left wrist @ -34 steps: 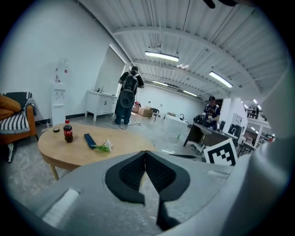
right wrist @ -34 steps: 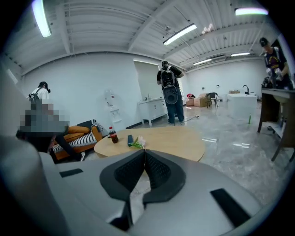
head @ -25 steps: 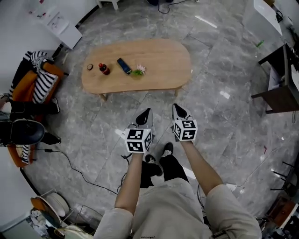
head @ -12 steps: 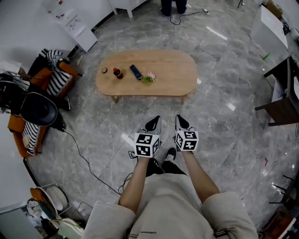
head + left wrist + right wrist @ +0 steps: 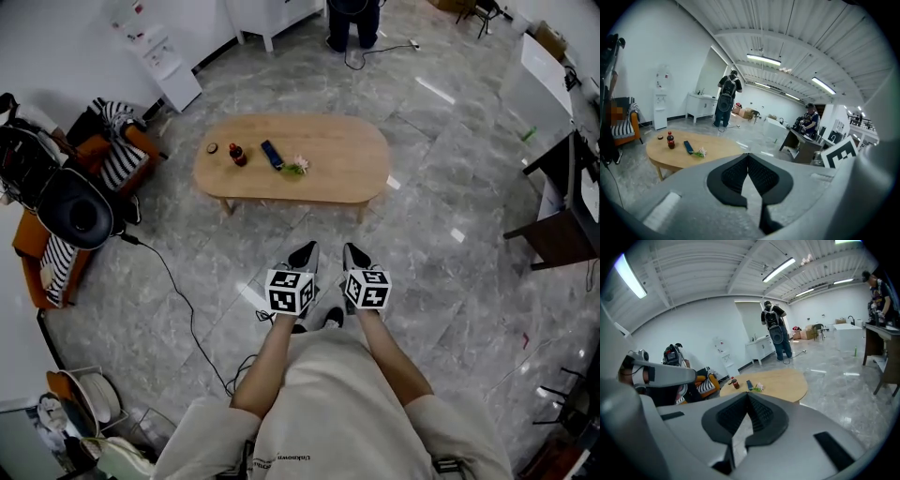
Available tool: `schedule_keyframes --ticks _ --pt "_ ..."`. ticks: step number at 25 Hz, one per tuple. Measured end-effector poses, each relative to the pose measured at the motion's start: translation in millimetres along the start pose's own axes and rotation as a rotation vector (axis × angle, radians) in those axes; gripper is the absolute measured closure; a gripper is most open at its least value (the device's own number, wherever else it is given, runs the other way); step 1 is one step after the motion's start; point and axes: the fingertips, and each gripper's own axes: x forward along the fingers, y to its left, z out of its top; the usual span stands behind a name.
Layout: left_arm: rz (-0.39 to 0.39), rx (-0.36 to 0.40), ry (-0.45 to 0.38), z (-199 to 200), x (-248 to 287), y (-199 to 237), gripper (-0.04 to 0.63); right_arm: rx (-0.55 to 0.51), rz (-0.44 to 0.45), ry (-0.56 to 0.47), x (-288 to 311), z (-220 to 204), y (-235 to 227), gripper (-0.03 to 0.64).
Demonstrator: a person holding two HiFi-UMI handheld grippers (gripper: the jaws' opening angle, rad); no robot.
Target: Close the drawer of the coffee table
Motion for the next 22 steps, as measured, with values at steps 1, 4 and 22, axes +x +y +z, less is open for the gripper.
schedule_keyframes --ticks 1,4,22 --pt "-0.009 0.003 0.009 -3 1 -1 0.586 -0.003 0.004 0.013 -3 -5 2 0.601" --pt "-0.014 0.023 0.029 -3 6 -1 0.586 -0.031 0.010 0.025 -8 -8 7 0.601" --pt "-0.038 0.032 0.033 -21 14 -22 0.586 -0.047 0.007 0.018 -27 -14 -2 0.601"
